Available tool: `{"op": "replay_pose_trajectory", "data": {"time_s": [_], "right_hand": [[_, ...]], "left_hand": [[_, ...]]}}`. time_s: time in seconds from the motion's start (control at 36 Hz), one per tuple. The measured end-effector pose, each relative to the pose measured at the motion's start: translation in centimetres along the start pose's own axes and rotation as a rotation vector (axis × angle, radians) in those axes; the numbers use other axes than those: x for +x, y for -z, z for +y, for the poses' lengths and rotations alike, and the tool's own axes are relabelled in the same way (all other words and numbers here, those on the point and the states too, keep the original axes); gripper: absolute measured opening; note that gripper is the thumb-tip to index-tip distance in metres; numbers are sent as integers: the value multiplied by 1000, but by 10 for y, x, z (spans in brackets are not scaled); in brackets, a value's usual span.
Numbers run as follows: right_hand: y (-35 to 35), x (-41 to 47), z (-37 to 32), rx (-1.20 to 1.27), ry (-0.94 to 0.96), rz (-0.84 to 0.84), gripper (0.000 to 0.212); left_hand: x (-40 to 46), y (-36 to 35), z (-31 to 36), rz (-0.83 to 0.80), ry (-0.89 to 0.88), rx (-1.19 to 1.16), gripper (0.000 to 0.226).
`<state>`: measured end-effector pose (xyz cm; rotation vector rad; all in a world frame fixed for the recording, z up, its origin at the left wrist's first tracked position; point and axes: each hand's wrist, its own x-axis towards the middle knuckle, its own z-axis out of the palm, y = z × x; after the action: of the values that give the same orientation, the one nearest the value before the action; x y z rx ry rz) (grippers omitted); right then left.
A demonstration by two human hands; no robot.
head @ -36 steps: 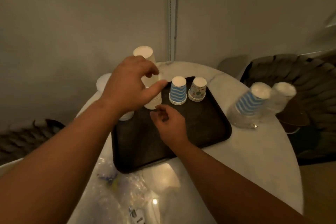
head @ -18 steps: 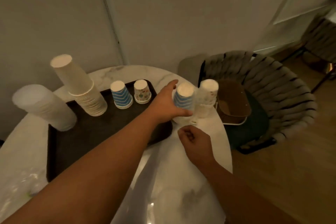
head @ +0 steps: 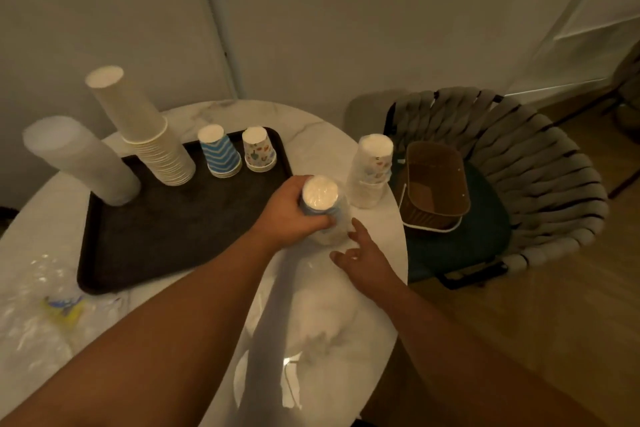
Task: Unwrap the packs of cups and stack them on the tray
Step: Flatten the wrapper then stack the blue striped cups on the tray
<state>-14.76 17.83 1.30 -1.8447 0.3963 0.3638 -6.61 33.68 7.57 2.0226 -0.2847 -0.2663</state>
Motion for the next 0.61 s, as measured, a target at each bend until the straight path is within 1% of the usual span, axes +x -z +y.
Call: {"op": "replay_pose_trajectory", "data": {"time_s": [0.08,0.17,0.25,0.31,0.36,0.44,0.5,0.56,0.61], "right_hand": [[-9,3,-4,122,-34,-12,57],[-21,2,3,177,-84,-19,48],[-33,-9,0,345,-145,3,33],[-42,-12,-1,434,-178,31,26],[-55,-16,-7,558,-222,3,23],[-81,-27,-21,816,-369,-84,30],[-103,-38,-29,910,-426,-140,34],[-126,-52,-41,981,-425,-221,33],[-148,-68,-56,1042,-392,-331,31]], "left_hand": [[-21,3,-3,-21,38,-57,64],[-45,7,-10,17,46,-118,62],[-62,10,-18,41,80,-160,63],[-71,17,-26,57,136,-230,66],[-85,28,-37,109,221,-375,64],[-111,46,-46,219,346,-611,39],[-131,61,-53,281,414,-702,30],[-150,77,-64,317,445,-774,31],[-170,92,-74,285,465,-884,42]]}}
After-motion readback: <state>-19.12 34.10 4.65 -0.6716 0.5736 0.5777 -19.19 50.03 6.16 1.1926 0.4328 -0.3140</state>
